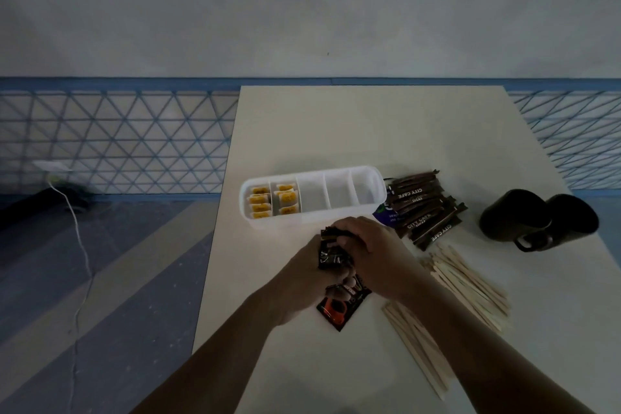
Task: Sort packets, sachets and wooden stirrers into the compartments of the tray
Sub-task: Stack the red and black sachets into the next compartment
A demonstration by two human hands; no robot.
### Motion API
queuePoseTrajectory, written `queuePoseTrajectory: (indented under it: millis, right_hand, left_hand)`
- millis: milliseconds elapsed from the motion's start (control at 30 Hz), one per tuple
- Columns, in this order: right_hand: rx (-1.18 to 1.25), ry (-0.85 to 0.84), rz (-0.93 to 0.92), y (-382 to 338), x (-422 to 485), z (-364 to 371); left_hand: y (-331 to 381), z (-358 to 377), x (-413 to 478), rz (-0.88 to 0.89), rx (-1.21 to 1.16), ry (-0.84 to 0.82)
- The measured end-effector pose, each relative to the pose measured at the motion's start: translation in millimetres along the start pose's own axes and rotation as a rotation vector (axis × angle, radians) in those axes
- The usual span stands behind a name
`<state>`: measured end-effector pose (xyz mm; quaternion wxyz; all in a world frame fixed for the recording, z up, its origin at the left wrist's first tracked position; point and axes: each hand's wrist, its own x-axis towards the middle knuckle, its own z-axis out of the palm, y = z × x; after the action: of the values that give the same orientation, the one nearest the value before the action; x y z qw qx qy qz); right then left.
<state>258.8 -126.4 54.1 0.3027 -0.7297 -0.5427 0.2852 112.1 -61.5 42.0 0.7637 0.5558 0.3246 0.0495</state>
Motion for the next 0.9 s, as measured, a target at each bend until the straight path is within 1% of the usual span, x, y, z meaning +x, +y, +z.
queuePoseTrajectory:
  millis: [67, 167, 233, 300, 400, 500, 633, 767, 900]
  right_hand:
    - [-0.035, -0.009, -0.007, -0.2, 4.2, -3.5]
    - [-0.070, 0.014, -0.029, 1.4, 11.3, -7.9]
    - [-0.079, 0.034, -0.022, 2.3, 15.1, -8.3]
    - [-0.039, 0.026, 0.056, -0.2, 18.0, -8.4]
    - [0.120, -0.058, 0.251, -7.0, 20.0, -5.9]
    - [0.128, -0.071, 0.285, -11.3, 22.9, -1.5]
    - [0.102, -0.086, 0.211, -12.9, 29.7, 1.4]
    - [0.113, -0.064, 0.152, -12.1, 44.3, -2.5]
    - [0.044, -0.049, 0.110, -9.7, 67.1, -8.8]
  left_hand:
    - [0.8, -1.9, 1.7, -0.014, 0.052, 0.057]
    - [0.3, -7.7, 3.6, -0.018, 0.261, 0.230]
    - [-0.1, -11.1, 6.0, 0.013, 0.347, 0.285]
    - [0.6, -11.9, 7.5, 0.042, 0.378, 0.326]
    - [2.2, -12.3, 9.0, 0.083, 0.319, 0.395]
    - [3.0, -14.2, 10.6, 0.141, 0.337, 0.407]
    - [7.1, -21.8, 16.5, 0.188, 0.463, 0.367]
    - [15.1, -33.7, 24.9, 0.166, 0.506, 0.332]
    - [29.3, -46.5, 34.8, 0.138, 0.564, 0.359]
